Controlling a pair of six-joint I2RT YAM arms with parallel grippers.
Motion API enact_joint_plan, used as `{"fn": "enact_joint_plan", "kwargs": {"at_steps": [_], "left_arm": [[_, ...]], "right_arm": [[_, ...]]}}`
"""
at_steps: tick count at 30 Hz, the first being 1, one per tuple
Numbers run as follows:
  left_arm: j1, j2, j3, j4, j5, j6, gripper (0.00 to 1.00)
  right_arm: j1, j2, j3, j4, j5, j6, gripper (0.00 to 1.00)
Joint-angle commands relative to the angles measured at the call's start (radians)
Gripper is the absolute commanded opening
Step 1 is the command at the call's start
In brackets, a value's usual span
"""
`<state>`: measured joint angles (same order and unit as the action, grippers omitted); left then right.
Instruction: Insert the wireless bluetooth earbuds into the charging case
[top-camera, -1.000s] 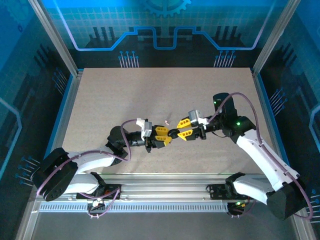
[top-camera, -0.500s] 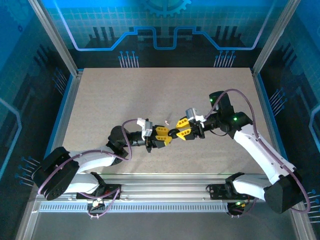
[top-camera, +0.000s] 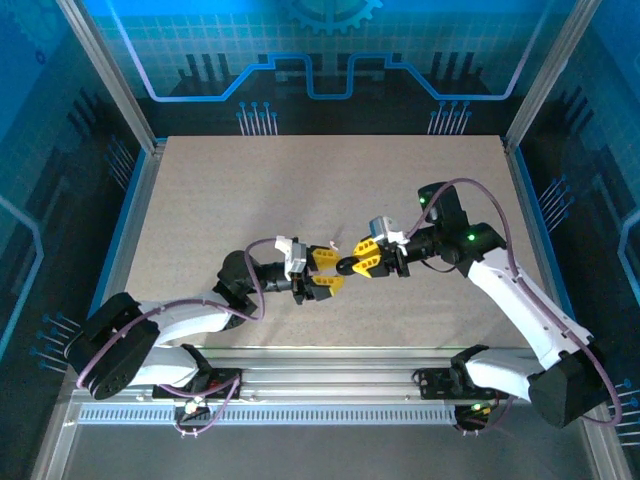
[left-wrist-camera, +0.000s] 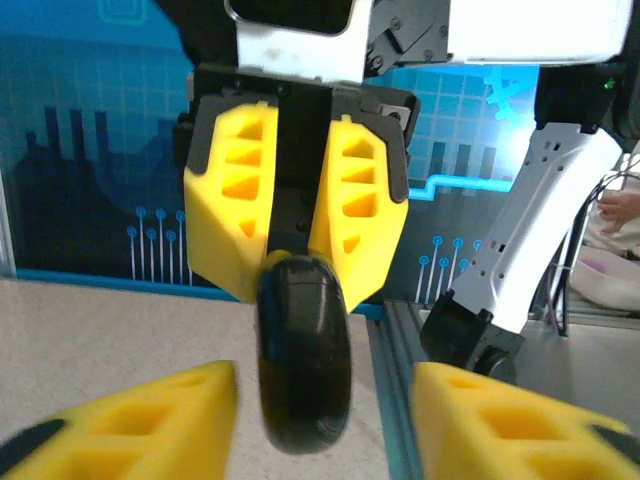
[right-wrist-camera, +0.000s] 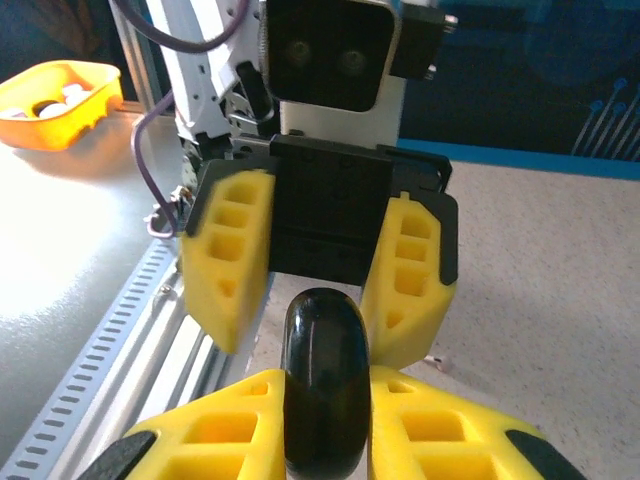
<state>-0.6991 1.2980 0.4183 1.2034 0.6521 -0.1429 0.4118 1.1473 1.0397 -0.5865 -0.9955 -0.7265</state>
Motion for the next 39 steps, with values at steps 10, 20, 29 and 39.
{"fn": "enact_joint_plan", "kwargs": {"at_steps": [10,20,29,39], "left_arm": [[-0.012,-0.251,0.100,-0.741,-0.118,0.485,0.62],[-0.042,-0.258,0.109,-0.896,-0.234,0.672,0.57],[-0.060,-0.237,0.104,-0.837,-0.192,0.655,0.54],[-0.062,-0.250,0.079,-0.766,-0.182,0.614,0.52]], "right_arm": [[0.098,-0.071,0.049,-0.103,0.402,-0.032,0.21],[0.218,-0.067,0.036,-0.107,0.512,-0.209,0.18],[0.269,-0.042,0.042,-0.115,0.514,-0.254,0.18],[0.297,-0.001,0.052,-0.105,0.510,-0.267,0.17]]}}
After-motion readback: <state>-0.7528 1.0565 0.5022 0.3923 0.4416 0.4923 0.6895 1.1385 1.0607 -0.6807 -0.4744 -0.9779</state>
